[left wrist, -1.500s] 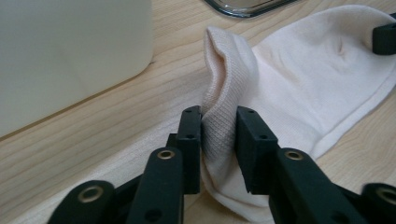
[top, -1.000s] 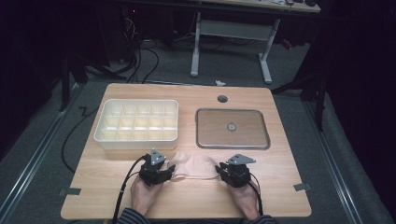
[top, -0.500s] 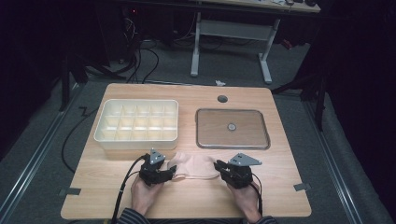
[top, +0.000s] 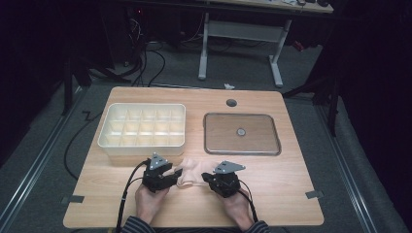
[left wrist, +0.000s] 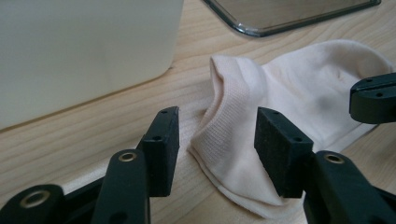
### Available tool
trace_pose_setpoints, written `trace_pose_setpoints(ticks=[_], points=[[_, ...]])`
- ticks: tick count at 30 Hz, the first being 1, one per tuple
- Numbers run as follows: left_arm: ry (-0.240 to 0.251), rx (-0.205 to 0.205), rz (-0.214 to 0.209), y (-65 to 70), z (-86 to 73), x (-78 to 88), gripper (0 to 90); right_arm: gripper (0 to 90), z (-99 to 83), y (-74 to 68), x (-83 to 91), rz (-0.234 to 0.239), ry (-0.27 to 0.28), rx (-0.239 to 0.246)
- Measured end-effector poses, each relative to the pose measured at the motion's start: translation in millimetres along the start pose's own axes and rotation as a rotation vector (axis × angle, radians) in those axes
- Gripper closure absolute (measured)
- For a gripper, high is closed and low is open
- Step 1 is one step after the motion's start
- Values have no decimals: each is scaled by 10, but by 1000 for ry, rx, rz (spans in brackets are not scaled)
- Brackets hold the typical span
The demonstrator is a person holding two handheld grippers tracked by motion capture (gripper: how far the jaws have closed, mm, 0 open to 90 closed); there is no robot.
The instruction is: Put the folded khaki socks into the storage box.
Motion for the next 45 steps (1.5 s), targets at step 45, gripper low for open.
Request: trace_pose_setpoints(ticks=[45], points=[[1, 2, -64, 35, -27, -13, 806, 884, -77, -68, -194, -46, -47, 54]])
Point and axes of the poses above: each handheld gripper's, and its own axes: x roughly backward along the jaws, z roughly out of its top, y roughly to its right, the point moved 1 cm from there along -x, roughly forward along the jaws, and after that the axes turned 11 degrees about -x, right-handed, at the moved point
